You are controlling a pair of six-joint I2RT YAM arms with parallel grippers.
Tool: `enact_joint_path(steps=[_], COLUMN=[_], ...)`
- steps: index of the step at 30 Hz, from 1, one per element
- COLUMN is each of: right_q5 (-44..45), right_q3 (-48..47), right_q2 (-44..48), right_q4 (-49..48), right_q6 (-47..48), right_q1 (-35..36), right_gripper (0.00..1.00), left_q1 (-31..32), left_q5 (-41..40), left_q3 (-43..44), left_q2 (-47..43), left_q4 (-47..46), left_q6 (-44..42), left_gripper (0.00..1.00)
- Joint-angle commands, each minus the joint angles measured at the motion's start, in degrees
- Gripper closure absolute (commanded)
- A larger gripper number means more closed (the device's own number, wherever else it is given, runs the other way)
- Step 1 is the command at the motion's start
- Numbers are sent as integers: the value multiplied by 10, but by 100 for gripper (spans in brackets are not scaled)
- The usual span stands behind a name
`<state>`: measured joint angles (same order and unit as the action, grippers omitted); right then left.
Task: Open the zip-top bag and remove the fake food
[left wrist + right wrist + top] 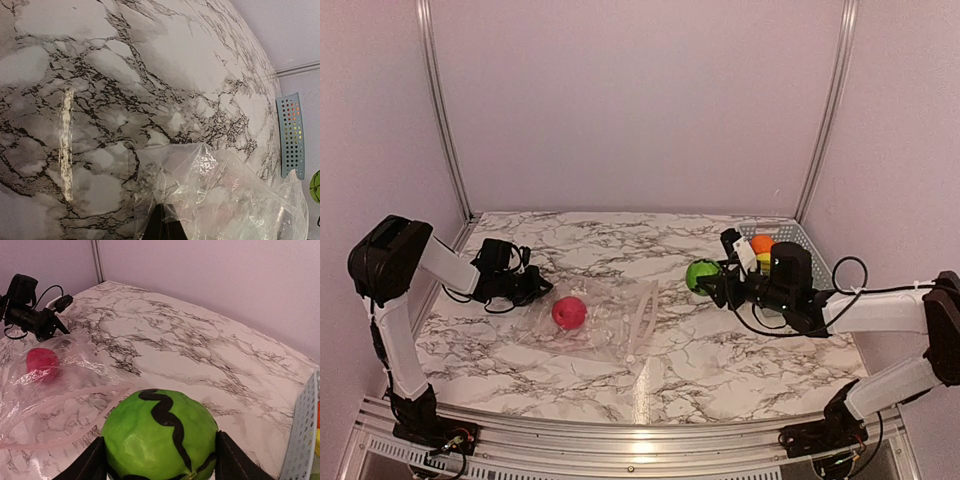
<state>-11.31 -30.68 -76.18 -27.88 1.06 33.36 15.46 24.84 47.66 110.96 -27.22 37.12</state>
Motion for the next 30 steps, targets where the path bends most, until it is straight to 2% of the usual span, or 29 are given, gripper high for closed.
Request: enact_joint_path(steps=[1,4,8,14,24,27,30], right_q5=[88,136,149,221,285,294,302], right_q3=[-48,-64,-62,-63,-59,-65,-70], right_q2=[30,41,54,55,0,-24,-31], right_q4=[113,150,167,200,190,188,194], right_q6=[-44,-74,-95,-92,-78,-77,-79], right_q1=[-87,-150,-229,-292,-326,-327,-327], right_gripper=[42,41,41,38,33,27,17], left_q1=[-4,-4,-4,-4,-4,-4,-4], left_q5=[-3,-3,0,5,5,5,4], left_q3=[-10,-10,-9,-5,-3,-5,-6], left_q2=[7,9,11,18,16,15,12], left_q4=[11,7,6,5,8,6,8], left_q6=[-1,0,1,2,3,4,3], left_gripper=[100,100,100,100,100,100,100])
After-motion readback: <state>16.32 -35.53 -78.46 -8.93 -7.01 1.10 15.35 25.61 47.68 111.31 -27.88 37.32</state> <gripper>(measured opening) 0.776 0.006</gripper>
